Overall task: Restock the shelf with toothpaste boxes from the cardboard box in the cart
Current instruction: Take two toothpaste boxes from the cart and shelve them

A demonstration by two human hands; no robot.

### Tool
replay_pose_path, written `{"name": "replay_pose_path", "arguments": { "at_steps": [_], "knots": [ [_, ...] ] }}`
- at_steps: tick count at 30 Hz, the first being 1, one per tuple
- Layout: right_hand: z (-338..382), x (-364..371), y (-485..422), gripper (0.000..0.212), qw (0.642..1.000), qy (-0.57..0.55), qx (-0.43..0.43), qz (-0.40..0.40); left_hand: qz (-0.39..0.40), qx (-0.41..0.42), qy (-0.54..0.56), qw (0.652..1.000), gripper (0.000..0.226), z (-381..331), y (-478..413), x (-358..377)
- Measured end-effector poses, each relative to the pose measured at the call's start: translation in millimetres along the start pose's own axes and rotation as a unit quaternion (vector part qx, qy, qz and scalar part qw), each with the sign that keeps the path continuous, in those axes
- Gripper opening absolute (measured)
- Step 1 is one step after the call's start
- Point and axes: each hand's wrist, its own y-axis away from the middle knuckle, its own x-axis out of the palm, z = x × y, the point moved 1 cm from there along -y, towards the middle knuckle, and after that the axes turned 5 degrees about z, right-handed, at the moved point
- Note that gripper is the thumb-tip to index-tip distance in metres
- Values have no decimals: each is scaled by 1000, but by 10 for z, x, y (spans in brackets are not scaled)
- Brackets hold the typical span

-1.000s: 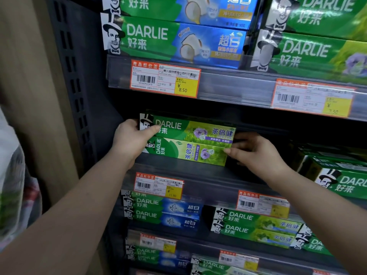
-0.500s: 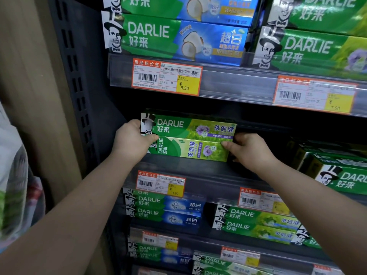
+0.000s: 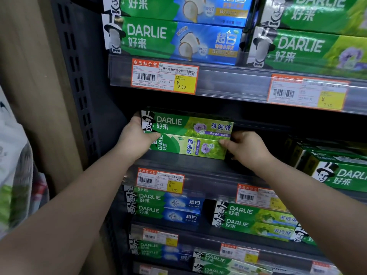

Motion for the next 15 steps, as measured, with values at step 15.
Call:
{"name": "replay_pose_path", "arguments": {
  "at_steps": [15],
  "knots": [
    [459, -329, 727, 51, 980, 146, -135, 30, -77, 47, -150, 985, 70, -424, 810, -143]
  ]
}}
